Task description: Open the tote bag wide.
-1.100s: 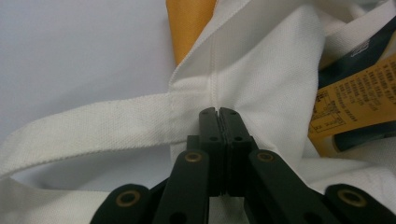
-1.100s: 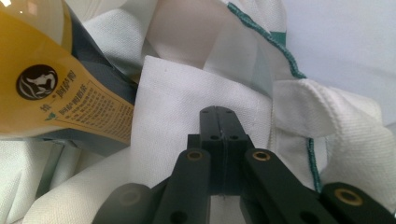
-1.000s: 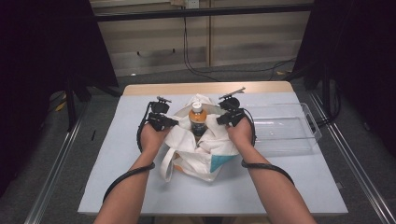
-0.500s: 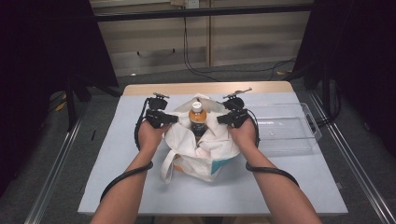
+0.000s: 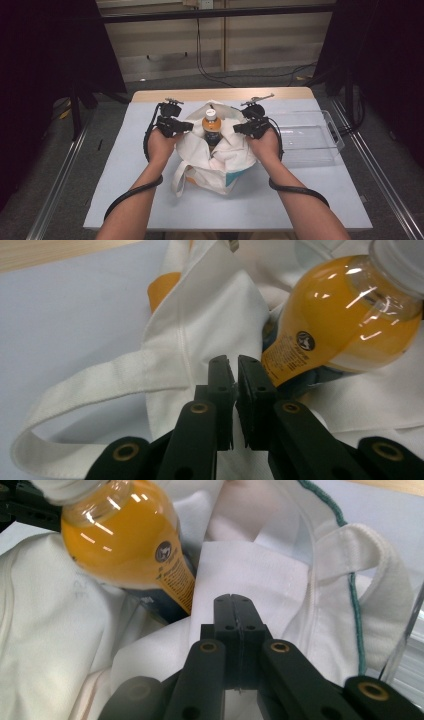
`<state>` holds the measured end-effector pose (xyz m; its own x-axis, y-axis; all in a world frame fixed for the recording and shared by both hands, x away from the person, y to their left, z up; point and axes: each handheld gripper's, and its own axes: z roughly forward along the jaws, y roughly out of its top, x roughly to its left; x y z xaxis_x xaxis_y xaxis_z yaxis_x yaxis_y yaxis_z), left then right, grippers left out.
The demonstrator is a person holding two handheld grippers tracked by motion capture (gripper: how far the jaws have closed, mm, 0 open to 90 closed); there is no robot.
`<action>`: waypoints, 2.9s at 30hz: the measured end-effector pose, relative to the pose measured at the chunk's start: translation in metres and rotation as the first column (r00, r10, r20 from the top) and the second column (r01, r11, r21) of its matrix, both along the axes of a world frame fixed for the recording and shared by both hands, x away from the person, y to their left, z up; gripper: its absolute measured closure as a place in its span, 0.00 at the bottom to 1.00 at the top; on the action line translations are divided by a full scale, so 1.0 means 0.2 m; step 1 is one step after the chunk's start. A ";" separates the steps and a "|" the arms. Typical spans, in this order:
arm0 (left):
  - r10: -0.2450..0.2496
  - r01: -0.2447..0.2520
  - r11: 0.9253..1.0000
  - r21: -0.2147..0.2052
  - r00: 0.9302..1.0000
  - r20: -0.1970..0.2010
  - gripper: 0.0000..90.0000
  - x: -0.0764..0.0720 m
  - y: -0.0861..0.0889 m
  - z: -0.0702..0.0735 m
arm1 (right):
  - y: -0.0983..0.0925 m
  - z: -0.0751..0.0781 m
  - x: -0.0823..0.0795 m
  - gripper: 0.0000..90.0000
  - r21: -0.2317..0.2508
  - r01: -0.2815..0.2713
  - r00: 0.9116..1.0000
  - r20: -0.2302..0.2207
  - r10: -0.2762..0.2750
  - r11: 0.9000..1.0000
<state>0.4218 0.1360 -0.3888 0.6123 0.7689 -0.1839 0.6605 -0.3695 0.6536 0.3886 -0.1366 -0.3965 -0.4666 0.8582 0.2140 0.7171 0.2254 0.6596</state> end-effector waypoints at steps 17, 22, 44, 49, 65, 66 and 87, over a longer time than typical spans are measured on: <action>-0.036 0.036 0.999 0.016 0.999 -0.004 0.96 -0.04 -0.02 -0.03 | -0.01 -0.07 -0.04 1.00 -0.023 0.008 1.000 -0.017 -0.008 1.000; -0.029 0.029 0.999 0.023 0.999 -0.014 0.97 -0.04 -0.02 -0.06 | -0.02 -0.11 -0.06 1.00 -0.018 0.015 1.000 -0.024 -0.015 1.000; -0.012 0.013 1.000 0.025 0.999 -0.039 1.00 -0.05 -0.01 -0.15 | -0.03 -0.15 -0.10 1.00 -0.024 0.027 1.000 0.000 -0.027 0.999; -0.013 0.014 0.999 0.028 0.999 -0.038 1.00 -0.05 -0.02 -0.15 | -0.03 -0.16 -0.11 1.00 -0.034 0.028 1.000 0.008 -0.028 0.999; -0.020 0.021 0.999 0.027 0.999 -0.038 1.00 -0.05 -0.02 -0.15 | -0.01 -0.20 -0.15 1.00 -0.049 0.034 0.999 0.015 -0.033 0.998; -0.020 0.021 0.999 0.026 0.999 -0.038 1.00 -0.05 -0.02 -0.15 | -0.01 -0.20 -0.15 1.00 -0.047 0.036 0.999 0.017 -0.035 0.998; -0.013 0.015 0.999 0.030 0.998 -0.056 1.00 -0.05 -0.01 -0.23 | 0.01 -0.25 -0.18 1.00 -0.072 0.026 0.999 0.036 -0.023 0.997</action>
